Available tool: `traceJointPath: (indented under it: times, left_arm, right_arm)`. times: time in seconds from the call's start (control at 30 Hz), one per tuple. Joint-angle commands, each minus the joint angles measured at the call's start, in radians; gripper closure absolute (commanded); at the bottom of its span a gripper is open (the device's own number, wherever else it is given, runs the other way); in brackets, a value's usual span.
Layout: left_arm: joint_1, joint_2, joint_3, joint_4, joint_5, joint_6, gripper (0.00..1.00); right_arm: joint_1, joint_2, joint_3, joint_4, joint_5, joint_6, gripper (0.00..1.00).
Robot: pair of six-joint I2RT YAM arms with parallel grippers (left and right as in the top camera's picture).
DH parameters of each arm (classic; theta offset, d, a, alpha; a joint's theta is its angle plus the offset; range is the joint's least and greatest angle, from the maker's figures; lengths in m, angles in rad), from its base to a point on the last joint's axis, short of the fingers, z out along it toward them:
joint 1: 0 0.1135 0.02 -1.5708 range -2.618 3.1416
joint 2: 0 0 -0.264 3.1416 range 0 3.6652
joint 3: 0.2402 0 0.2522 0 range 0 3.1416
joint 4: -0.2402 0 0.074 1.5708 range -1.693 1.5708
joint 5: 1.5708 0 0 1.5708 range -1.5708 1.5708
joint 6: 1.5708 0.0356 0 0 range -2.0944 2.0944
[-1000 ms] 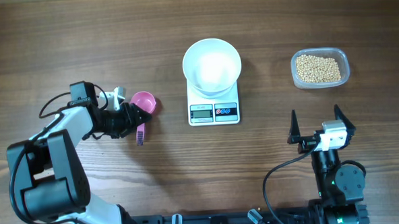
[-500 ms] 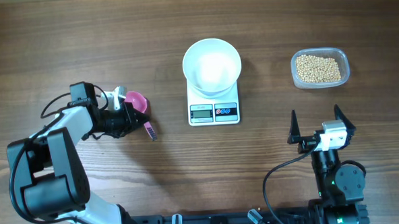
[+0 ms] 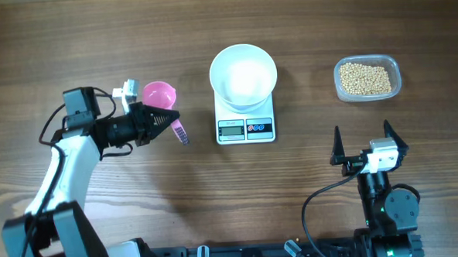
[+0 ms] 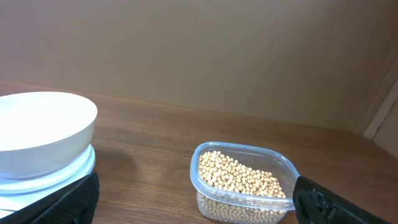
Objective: Scoop item into bowl and weigh 150g on scale
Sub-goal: 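Lift the pink scoop with the left gripper toward the scale center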
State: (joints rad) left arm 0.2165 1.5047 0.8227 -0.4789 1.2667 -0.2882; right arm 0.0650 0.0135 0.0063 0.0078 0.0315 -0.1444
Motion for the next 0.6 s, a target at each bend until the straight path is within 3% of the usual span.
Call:
traceJointPath:
  times: [0.0, 0.2, 0.23, 0.3, 0.4, 0.5, 0.57]
  left_arm:
    - [-0.009, -0.071, -0.003, 0.039, 0.072, -0.186, 0.96]
    - [-0.102, -0.196, -0.003, 0.297, 0.035, -0.536, 0.96]
    - [-0.117, -0.211, -0.003, 0.332, 0.015, -0.586, 0.96]
    - [-0.161, -0.245, -0.003, 0.425, -0.048, -0.673, 0.96]
    - [-0.249, -0.281, -0.003, 0.47, -0.207, -0.745, 0.96]
    - [-0.34, -0.286, -0.003, 0.488, -0.32, -0.786, 0.96]
    - [-0.394, -0.285, -0.003, 0.542, -0.373, -0.824, 0.96]
  right_arm:
    - [0.003, -0.006, -0.001, 0.003, 0.014, -0.011, 0.0]
    - [0.003, -0.006, -0.001, 0.043, -0.009, 0.009, 0.0]
    - [0.003, -0.006, -0.001, 0.076, -0.08, 0.069, 0.0]
    - [0.003, -0.006, -0.001, 0.095, -0.323, 0.32, 0.0]
    - [0.003, -0.006, -0.001, 0.315, -0.405, 0.638, 0.0]
    - [0.003, -0.006, 0.003, 0.511, -0.472, 0.738, 0.0]
    - [0.003, -0.001, 0.05, 0.48, -0.474, 0.777, 0.0]
